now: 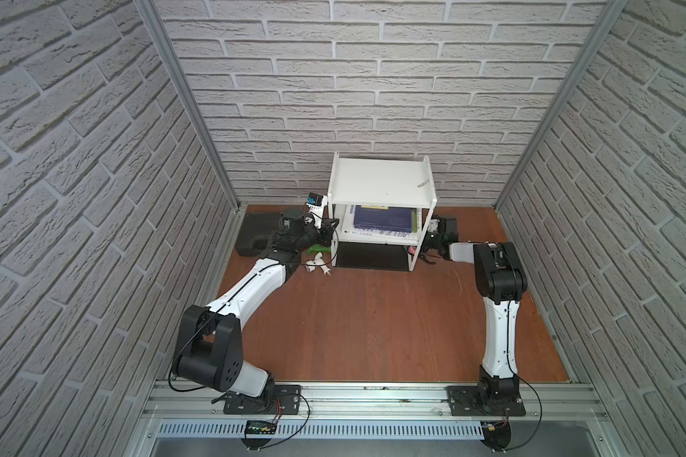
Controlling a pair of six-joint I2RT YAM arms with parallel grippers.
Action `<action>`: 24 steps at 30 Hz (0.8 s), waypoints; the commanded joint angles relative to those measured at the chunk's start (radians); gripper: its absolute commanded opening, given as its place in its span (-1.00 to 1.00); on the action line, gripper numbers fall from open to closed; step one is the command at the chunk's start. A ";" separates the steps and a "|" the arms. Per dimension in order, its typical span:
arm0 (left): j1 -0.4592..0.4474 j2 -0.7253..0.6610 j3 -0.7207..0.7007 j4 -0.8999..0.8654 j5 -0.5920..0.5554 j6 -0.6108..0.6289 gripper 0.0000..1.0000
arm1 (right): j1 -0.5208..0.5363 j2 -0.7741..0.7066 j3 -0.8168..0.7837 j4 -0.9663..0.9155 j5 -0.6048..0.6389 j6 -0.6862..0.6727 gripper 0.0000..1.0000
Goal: Wipe the bookshelf clean with a cloth
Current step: Wipe the dust from the shelf.
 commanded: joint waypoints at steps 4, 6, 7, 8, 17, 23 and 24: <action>-0.017 0.048 -0.008 -0.083 -0.049 0.050 -1.00 | 0.000 -0.015 -0.120 0.028 -0.090 -0.011 -0.95; -0.018 0.053 -0.005 -0.086 -0.044 0.050 -1.00 | -0.070 -0.023 -0.140 0.129 -0.055 0.075 -0.95; -0.017 0.055 -0.005 -0.085 -0.045 0.050 -1.00 | -0.092 -0.027 -0.134 0.180 -0.039 0.131 -0.95; -0.017 0.056 -0.003 -0.088 -0.045 0.051 -1.00 | -0.101 -0.027 -0.120 0.231 -0.032 0.180 -0.95; -0.033 0.060 -0.003 -0.090 -0.048 0.051 -1.00 | -0.034 0.015 0.144 0.197 -0.037 0.214 -0.95; -0.042 0.067 -0.002 -0.091 -0.046 0.051 -1.00 | -0.049 -0.015 -0.138 0.289 -0.079 0.177 -0.95; -0.043 0.067 -0.001 -0.094 -0.044 0.051 -1.00 | -0.058 -0.046 -0.199 0.334 -0.100 0.188 -0.95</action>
